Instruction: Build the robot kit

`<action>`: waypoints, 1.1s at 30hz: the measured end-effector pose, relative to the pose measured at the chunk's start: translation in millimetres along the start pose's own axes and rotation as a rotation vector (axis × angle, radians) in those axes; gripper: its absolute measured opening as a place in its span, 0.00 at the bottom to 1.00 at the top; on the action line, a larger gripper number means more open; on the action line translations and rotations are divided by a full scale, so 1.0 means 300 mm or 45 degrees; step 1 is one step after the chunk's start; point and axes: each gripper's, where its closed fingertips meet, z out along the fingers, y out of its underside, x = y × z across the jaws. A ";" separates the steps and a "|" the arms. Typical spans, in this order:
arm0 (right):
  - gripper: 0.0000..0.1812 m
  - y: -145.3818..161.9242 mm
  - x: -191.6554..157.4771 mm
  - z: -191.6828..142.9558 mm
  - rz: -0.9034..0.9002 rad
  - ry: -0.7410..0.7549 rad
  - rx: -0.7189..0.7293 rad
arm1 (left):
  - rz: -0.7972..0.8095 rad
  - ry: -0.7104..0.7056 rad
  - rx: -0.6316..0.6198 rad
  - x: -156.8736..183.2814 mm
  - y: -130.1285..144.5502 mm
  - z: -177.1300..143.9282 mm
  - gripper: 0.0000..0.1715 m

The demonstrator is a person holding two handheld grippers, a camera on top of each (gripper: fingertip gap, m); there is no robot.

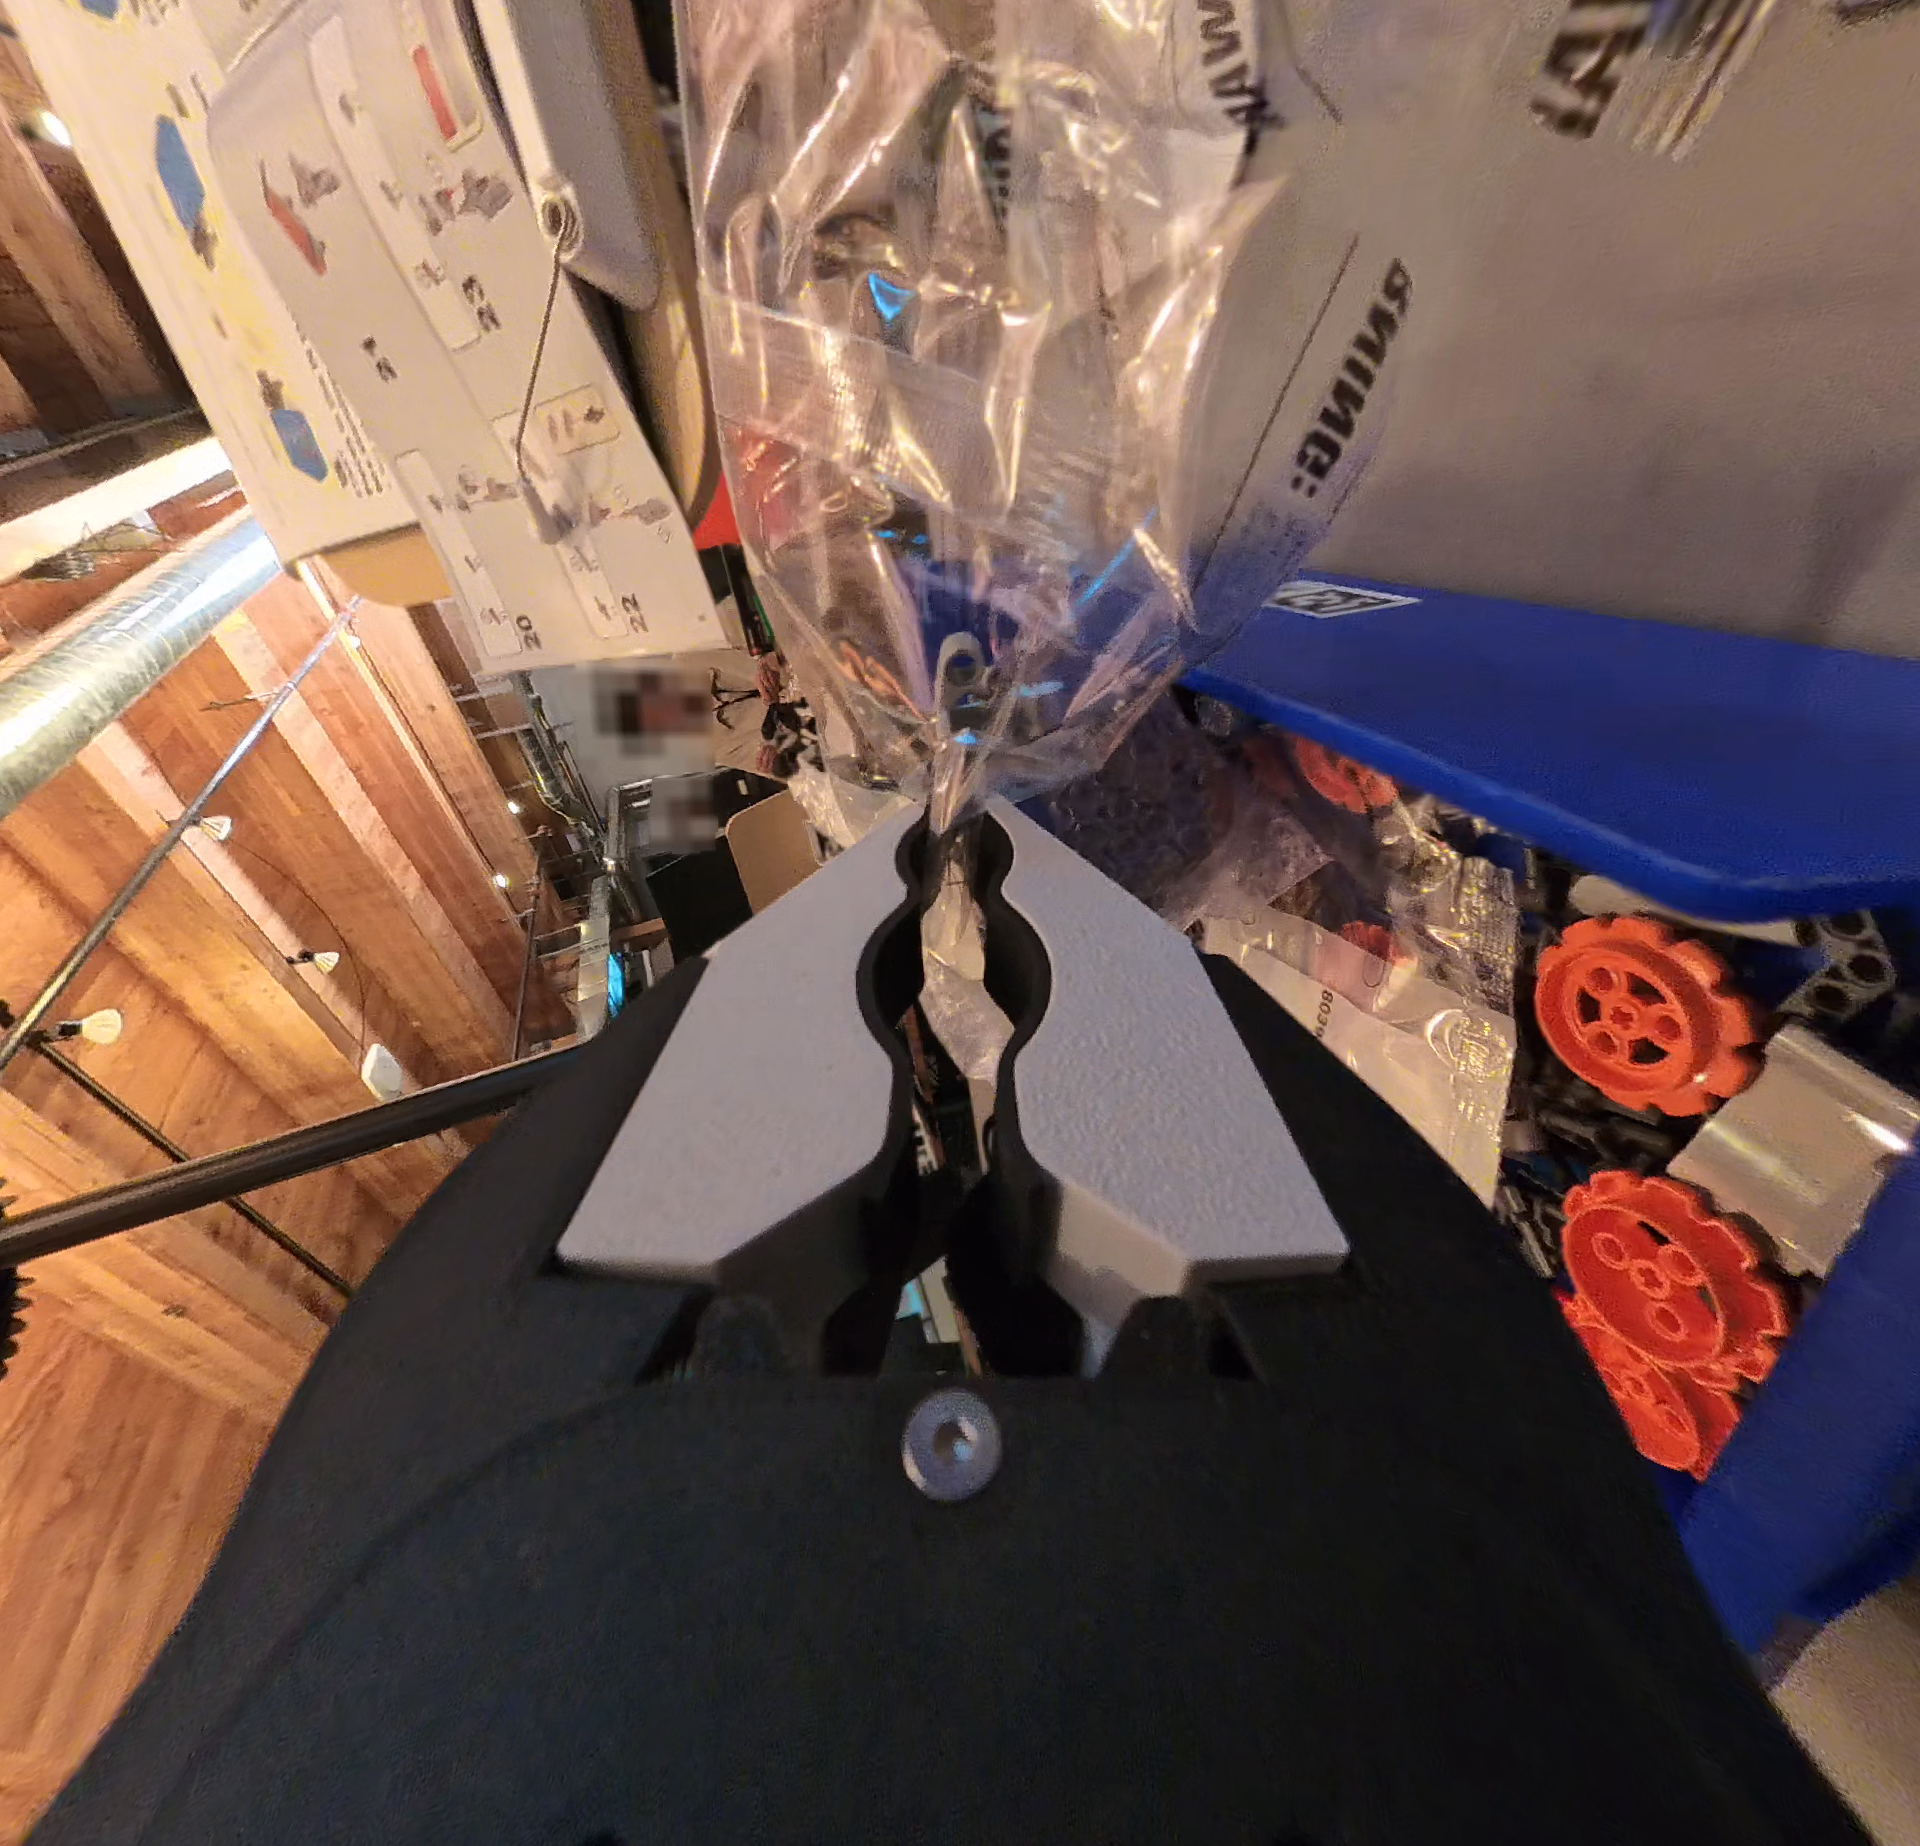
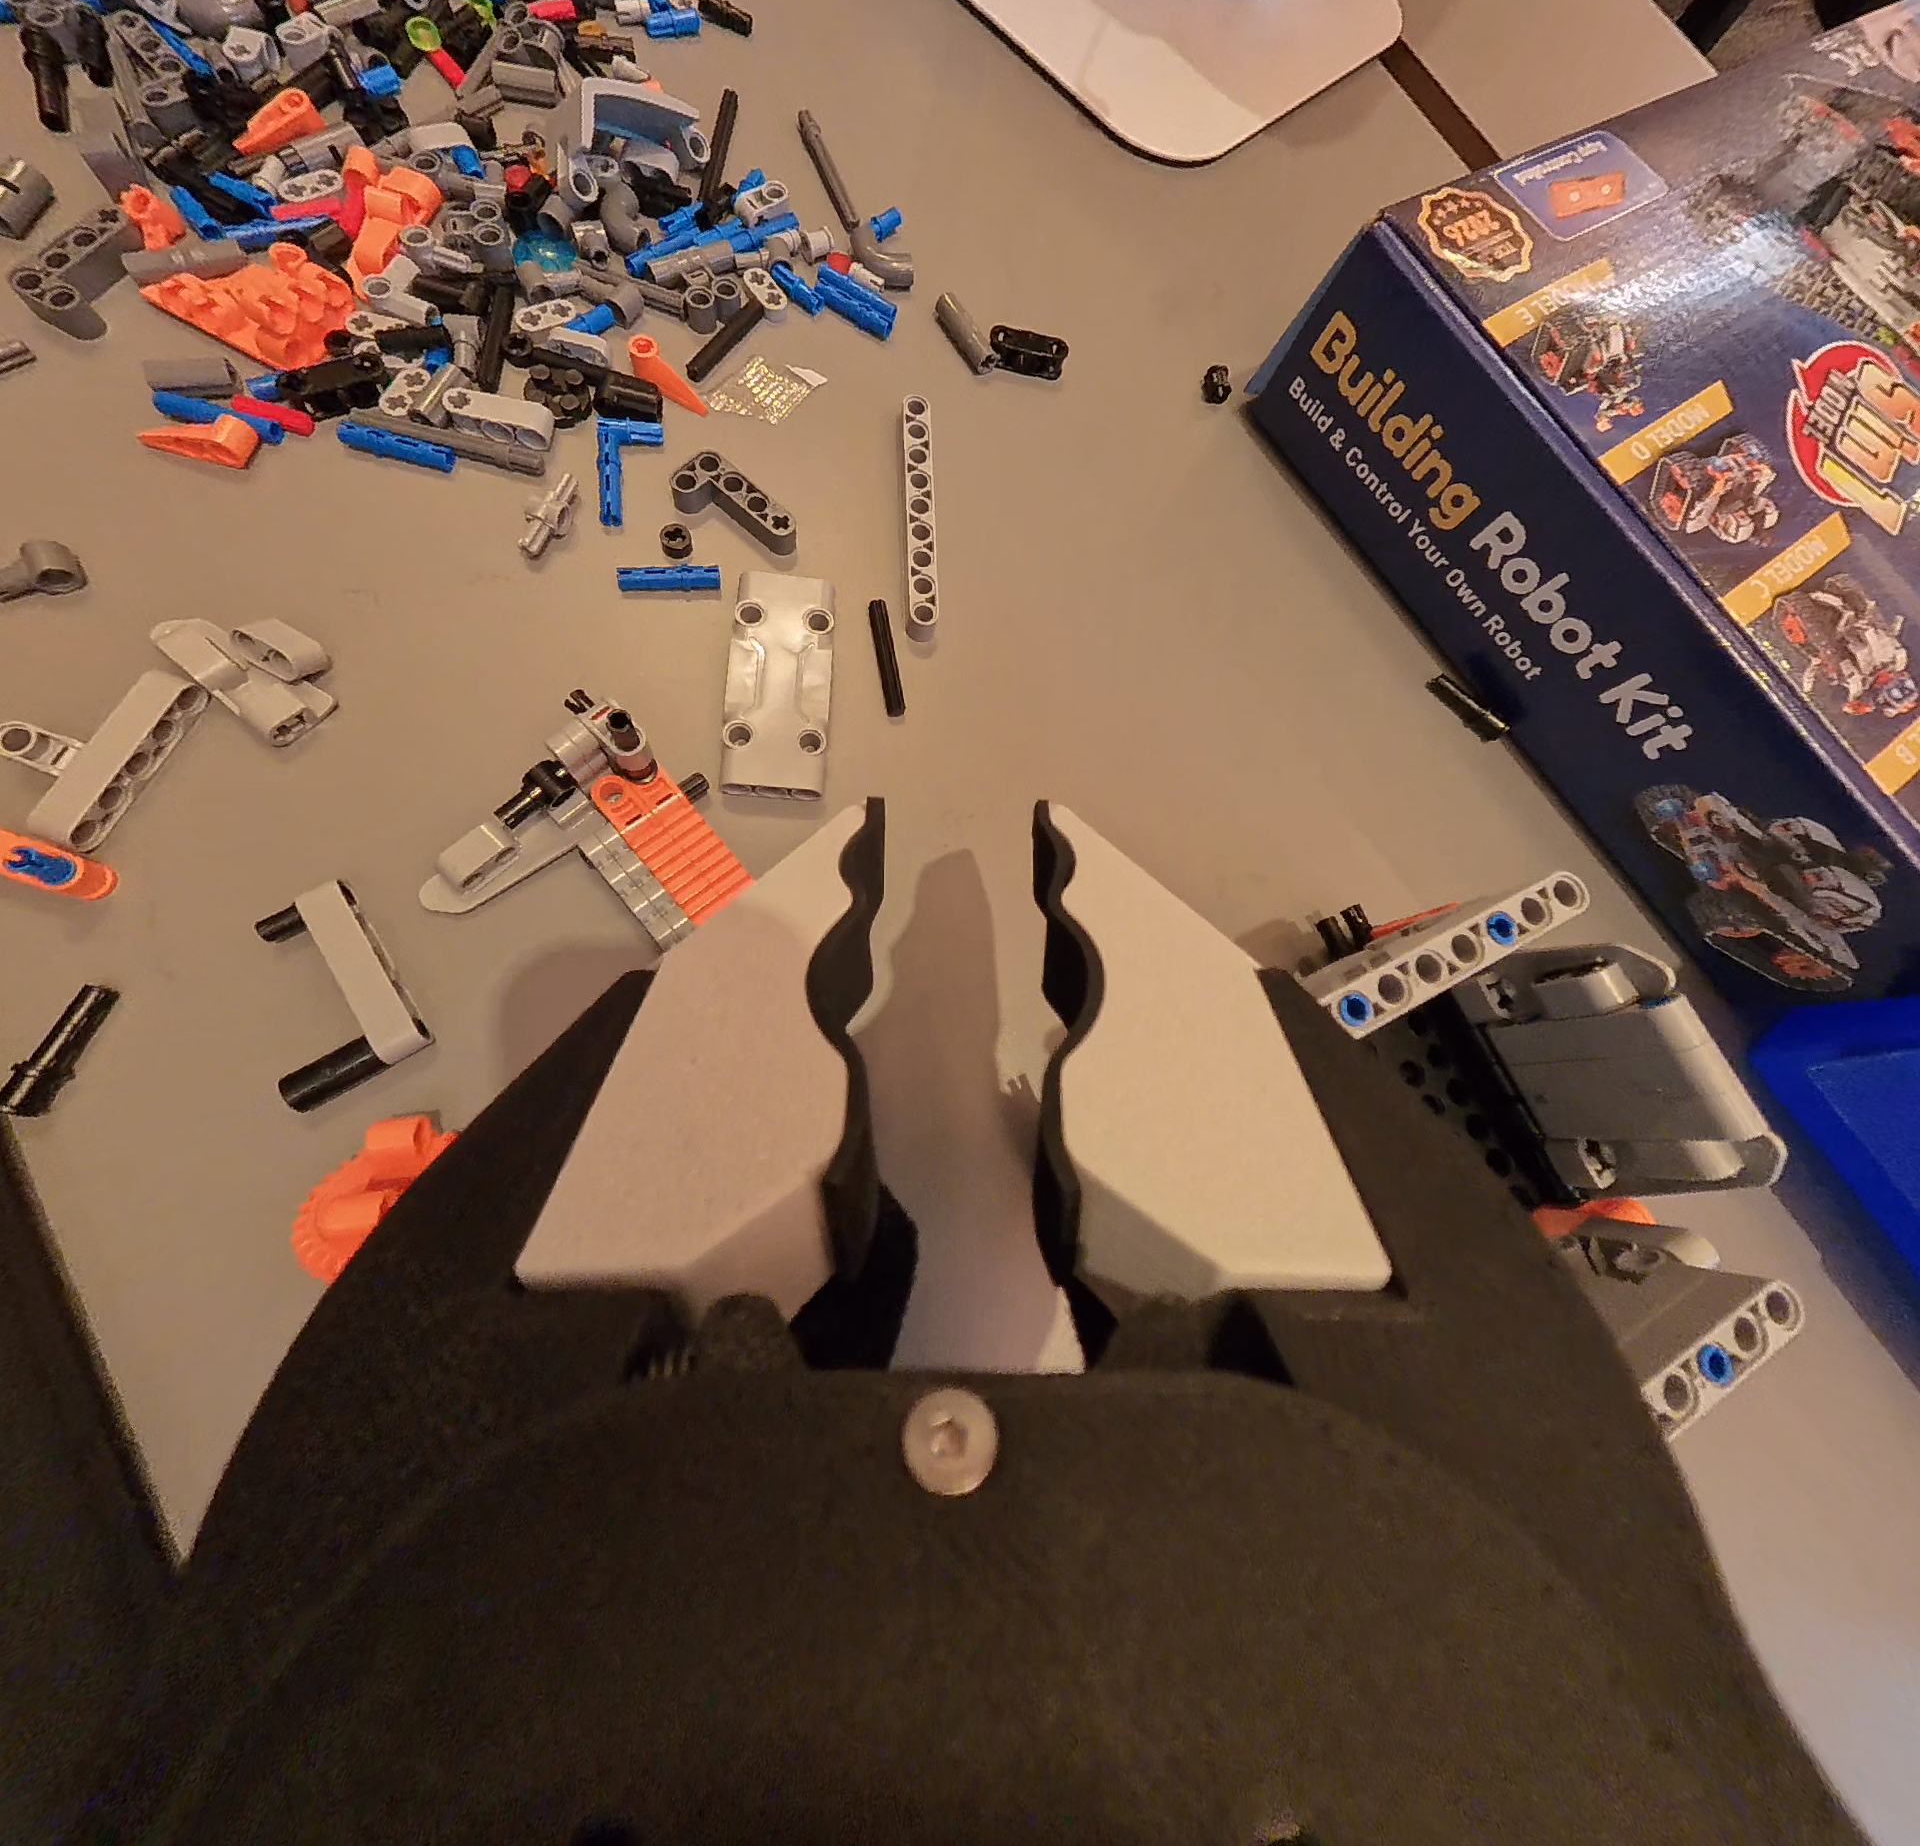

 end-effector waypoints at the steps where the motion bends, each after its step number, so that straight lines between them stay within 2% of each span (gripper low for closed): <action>1: 0.15 0.001 0.001 -0.001 0.001 0.003 0.000 | 0.008 0.013 0.009 0.010 -0.010 -0.002 0.01; 5: 0.15 -0.002 0.002 -0.002 0.003 0.005 0.005 | 0.009 0.080 0.025 0.037 -0.012 -0.001 0.03; 8: 0.15 -0.002 -0.002 -0.001 -0.002 0.001 0.004 | -0.098 0.140 0.031 0.055 -0.004 -0.005 0.07; 13: 0.15 -0.008 -0.005 -0.006 -0.007 -0.002 0.011 | -0.138 0.110 0.034 0.023 0.016 -0.022 0.15; 16: 0.15 -0.010 -0.007 -0.009 -0.008 -0.005 0.016 | -0.223 0.127 0.019 0.016 0.057 -0.014 0.21; 25: 0.15 -0.012 -0.009 -0.011 -0.010 -0.008 0.017 | -0.411 0.179 -0.053 0.054 0.202 0.034 0.27; 30: 0.15 -0.011 -0.007 -0.012 -0.005 -0.007 0.019 | -0.546 0.334 -0.147 0.125 0.305 0.077 0.29; 33: 0.15 -0.005 -0.009 -0.005 -0.004 -0.012 0.006 | -0.613 0.438 -0.160 0.164 0.319 0.094 0.29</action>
